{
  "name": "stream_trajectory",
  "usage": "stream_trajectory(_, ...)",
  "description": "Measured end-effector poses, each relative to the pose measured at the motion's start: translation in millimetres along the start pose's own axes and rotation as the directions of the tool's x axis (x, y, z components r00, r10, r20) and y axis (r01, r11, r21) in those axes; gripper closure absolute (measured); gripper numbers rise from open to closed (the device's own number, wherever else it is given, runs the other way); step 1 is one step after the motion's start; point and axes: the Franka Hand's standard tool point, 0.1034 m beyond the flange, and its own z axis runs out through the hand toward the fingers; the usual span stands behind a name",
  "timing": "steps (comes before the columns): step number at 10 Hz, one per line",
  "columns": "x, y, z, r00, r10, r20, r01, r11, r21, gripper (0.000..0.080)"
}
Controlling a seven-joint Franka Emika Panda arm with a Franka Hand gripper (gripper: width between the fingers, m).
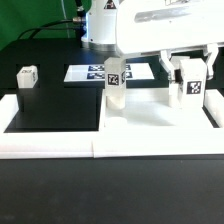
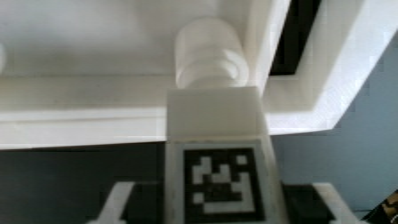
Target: Assemble square table
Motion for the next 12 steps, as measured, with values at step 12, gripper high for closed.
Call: stream_trajectory(12,-10.5,-17.9,15.4,0.998,-0.032,-0.048,0.033,0.999,0.002,0.0509)
